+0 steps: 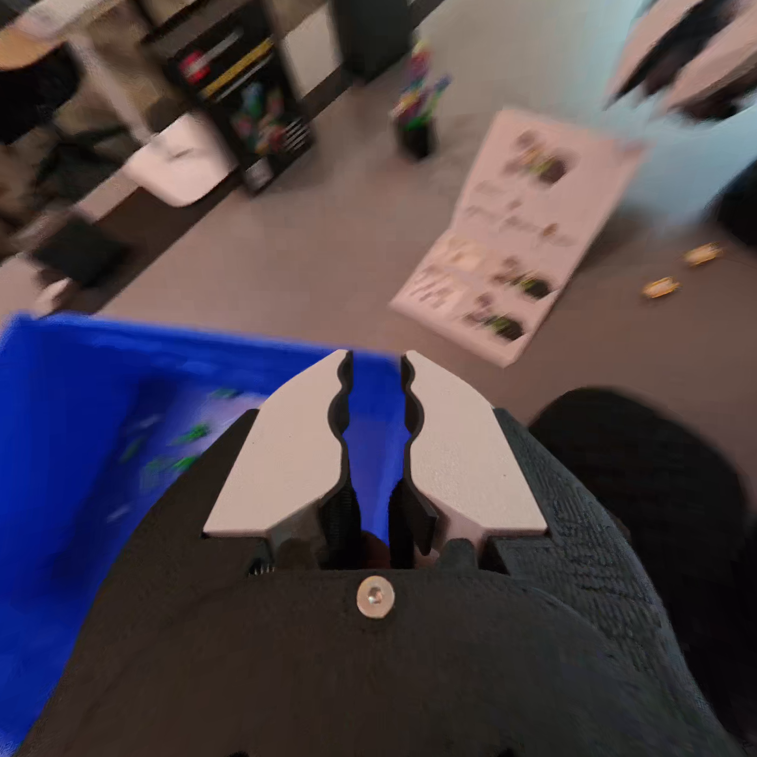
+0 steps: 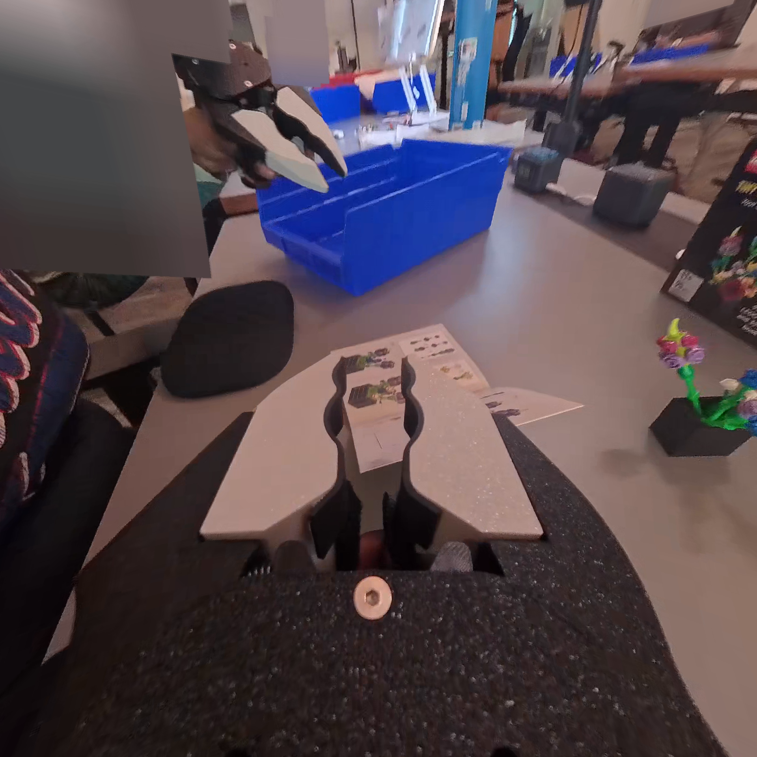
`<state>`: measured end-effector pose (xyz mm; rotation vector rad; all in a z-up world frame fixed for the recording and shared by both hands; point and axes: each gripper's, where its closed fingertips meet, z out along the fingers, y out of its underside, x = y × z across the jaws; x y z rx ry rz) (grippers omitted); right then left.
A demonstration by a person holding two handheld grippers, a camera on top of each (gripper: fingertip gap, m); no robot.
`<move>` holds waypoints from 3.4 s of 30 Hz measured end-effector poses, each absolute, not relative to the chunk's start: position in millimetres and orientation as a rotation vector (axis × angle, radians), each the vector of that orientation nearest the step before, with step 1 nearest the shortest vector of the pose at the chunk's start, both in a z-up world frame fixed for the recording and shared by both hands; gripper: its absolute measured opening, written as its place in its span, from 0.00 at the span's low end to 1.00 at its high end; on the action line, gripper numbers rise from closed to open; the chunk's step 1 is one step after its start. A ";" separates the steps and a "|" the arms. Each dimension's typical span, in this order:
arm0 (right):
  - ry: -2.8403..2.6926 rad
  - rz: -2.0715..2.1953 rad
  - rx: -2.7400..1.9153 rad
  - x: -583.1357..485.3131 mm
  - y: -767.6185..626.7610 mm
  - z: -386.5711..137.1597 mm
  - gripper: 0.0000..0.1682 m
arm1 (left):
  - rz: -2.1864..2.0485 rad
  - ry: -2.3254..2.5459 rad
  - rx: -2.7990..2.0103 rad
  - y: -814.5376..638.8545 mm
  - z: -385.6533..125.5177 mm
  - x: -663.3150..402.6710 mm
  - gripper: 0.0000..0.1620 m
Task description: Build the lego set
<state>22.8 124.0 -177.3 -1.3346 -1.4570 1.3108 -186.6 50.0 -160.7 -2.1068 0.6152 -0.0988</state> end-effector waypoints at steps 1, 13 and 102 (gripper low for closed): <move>-1.432 1.314 -1.330 24.1 126.5 -174.3 0.15 | 0.047 0.602 -2.177 51.5 -157.9 -219.3 0.14; -1.441 1.348 -1.296 28.5 117.8 -170.5 0.15 | -0.209 -0.014 -2.794 117.4 -243.4 -375.9 0.14; -1.381 1.510 -1.201 -3.6 2.3 -159.2 0.10 | -0.789 0.500 -1.683 2.9 -178.7 -10.2 0.03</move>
